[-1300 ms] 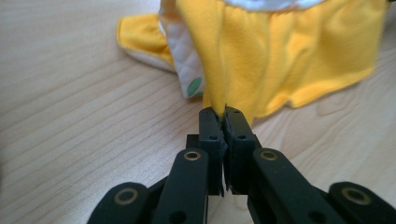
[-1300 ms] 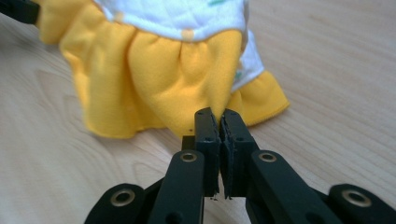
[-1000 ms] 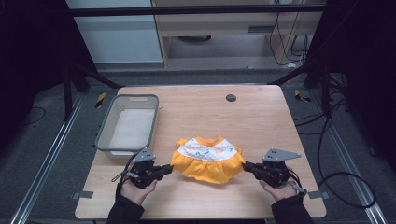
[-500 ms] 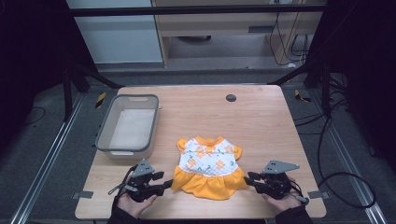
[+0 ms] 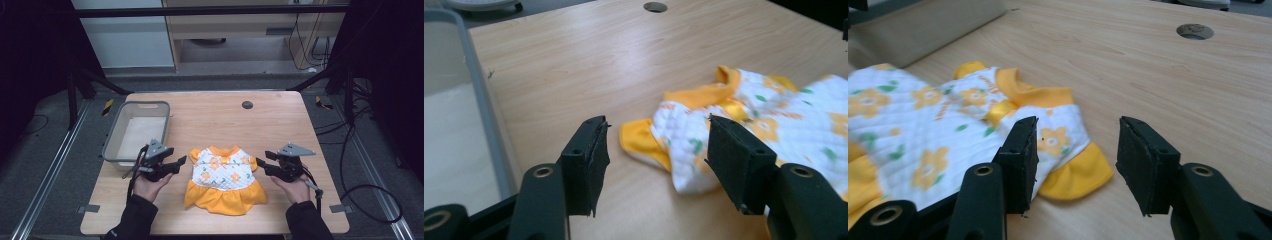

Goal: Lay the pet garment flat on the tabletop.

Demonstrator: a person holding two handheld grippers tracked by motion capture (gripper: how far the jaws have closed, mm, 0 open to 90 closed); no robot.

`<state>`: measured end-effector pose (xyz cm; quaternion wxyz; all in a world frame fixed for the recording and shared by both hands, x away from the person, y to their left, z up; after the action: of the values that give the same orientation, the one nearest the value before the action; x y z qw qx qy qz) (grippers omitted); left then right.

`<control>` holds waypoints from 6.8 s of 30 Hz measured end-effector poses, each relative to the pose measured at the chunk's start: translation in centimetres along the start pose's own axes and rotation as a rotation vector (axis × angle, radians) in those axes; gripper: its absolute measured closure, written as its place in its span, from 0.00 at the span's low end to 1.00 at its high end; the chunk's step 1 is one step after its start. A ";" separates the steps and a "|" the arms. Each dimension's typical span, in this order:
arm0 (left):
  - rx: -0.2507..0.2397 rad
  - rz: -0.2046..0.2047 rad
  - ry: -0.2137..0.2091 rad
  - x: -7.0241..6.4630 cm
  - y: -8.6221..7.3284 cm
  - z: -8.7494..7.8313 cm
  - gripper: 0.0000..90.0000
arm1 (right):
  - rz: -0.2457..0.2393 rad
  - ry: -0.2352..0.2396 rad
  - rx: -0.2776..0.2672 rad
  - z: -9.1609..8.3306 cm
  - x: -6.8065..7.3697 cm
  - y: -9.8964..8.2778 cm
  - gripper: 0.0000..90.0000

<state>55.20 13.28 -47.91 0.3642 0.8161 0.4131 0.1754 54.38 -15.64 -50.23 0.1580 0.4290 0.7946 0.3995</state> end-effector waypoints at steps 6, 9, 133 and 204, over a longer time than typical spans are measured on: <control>0.084 0.028 0.036 0.5 1.0 5.3 0.46 | 0.012 -0.022 0.064 3.7 -1.3 0.2 0.59; 0.141 0.008 0.014 0.8 0.2 8.0 0.46 | 0.007 -0.026 0.117 5.6 -1.5 -0.6 0.61; 0.133 0.074 -0.090 -4.7 -6.6 -1.1 0.89 | -0.038 0.037 0.123 -3.5 3.8 -7.1 0.78; 0.117 0.063 -0.076 -2.5 -9.0 -1.3 0.39 | 0.030 -0.095 0.073 -2.1 -0.2 -6.1 0.56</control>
<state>48.00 15.40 -53.65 0.3255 0.8546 0.3827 0.1309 49.85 -18.81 -53.59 0.1740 0.4648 0.7937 0.3518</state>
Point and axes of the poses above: each handheld gripper's, and its own axes: z roughly forward along the jaws, y roughly out of its top, x roughly to its left, the point moved 10 cm from there along z, roughly forward along the jaws, and after that the axes turned 10 degrees about x, right-handed, at the moved point
